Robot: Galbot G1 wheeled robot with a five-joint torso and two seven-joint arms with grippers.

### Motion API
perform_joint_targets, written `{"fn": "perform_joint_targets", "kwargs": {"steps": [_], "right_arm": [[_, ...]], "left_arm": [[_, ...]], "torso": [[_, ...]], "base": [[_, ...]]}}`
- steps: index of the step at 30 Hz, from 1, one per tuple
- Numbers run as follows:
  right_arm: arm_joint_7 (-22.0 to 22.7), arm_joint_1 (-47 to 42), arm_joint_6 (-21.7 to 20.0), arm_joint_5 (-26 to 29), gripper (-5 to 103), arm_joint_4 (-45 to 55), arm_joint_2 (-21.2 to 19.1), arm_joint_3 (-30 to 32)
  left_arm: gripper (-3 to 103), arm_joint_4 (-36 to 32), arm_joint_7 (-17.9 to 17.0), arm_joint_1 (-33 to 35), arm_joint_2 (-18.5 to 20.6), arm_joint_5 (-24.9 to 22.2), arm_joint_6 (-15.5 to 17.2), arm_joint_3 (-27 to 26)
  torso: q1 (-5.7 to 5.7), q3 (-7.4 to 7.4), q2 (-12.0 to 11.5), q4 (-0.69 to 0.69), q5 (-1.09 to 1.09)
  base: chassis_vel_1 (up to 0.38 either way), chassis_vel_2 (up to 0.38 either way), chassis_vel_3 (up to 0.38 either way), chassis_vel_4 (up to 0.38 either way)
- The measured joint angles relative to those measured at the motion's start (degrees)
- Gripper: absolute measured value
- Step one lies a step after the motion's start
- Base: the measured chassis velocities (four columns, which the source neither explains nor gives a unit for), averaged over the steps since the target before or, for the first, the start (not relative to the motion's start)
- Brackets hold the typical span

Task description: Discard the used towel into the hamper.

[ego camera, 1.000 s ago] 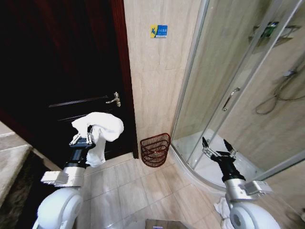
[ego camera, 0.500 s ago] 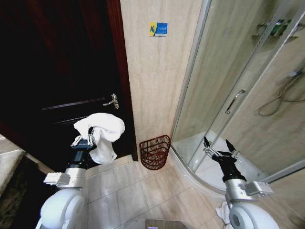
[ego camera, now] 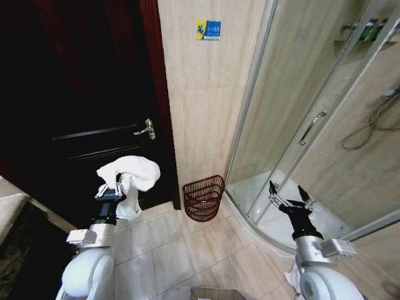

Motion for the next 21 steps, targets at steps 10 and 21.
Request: {"fn": "perform_joint_targets", "kwargs": {"steps": [10,21], "right_arm": [[-4.9,-1.8,5.3,-4.5,100,-3.5,3.0,-0.3],[-4.4,-3.0,5.6,-3.9,100,-2.9,3.4,-1.3]], "left_arm": [[2,8.5,1.9,-1.3,0.3,-0.9,-1.4,0.9],[2,7.6,2.2,-1.1,2.1,-1.1,0.2,1.9]], "torso": [[-1.33,-1.68,-3.0,-0.01,-0.01],[-2.91,-3.59,-6.5,0.00,0.00]], "base": [[0.000,0.000,0.000,0.000],[0.000,0.000,0.000,0.000]]}}
